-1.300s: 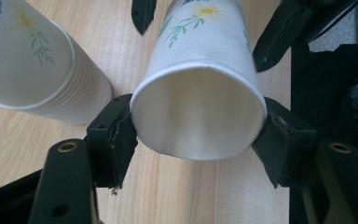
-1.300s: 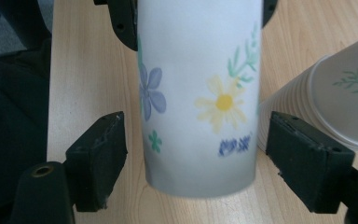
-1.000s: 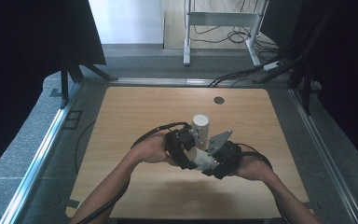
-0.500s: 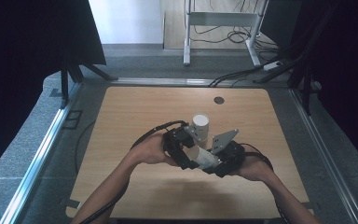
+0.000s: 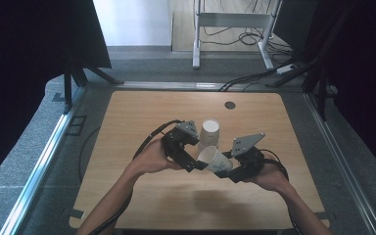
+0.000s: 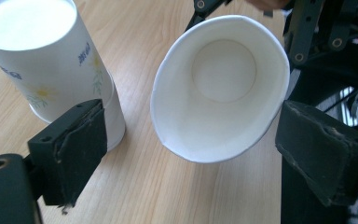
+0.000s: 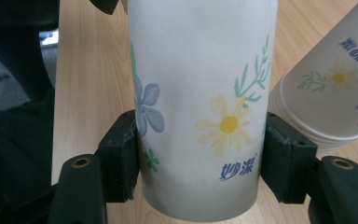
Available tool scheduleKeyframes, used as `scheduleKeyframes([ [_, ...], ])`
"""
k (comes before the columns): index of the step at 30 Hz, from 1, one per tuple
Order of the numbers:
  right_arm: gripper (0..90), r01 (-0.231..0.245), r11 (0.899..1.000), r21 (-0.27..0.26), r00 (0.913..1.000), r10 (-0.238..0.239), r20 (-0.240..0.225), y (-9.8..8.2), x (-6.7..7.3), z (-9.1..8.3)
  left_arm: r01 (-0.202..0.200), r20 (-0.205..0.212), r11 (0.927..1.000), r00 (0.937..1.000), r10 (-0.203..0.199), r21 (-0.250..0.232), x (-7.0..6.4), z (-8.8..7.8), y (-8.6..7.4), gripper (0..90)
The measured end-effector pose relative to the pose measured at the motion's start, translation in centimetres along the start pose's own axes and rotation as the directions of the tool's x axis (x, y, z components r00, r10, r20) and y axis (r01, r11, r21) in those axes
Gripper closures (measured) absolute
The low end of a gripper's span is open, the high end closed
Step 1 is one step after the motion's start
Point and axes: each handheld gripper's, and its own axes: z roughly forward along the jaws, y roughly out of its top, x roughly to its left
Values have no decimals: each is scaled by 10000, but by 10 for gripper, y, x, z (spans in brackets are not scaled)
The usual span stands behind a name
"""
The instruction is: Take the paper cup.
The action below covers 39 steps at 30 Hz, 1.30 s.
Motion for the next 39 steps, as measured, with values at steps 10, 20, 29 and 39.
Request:
scheduleKeyframes([
  [10,368,-386,9955,-870,9991,399,132,-9,-1,-3,484,250,9940,9986,-462,-981,0,5,-8,55],
  [20,368,-613,9871,-1480,9979,639,128,-18,1,1,540,667,9889,9968,-451,-1382,1,16,-8,90],
  [29,367,-681,9821,-1756,9976,685,-34,-23,1,6,607,1084,9886,9930,-459,-1377,1,25,-2,153],
  [39,358,-748,9816,-1758,9972,727,-185,-25,-1,10,536,806,9922,9957,-446,-1130,0,25,1,285],
])
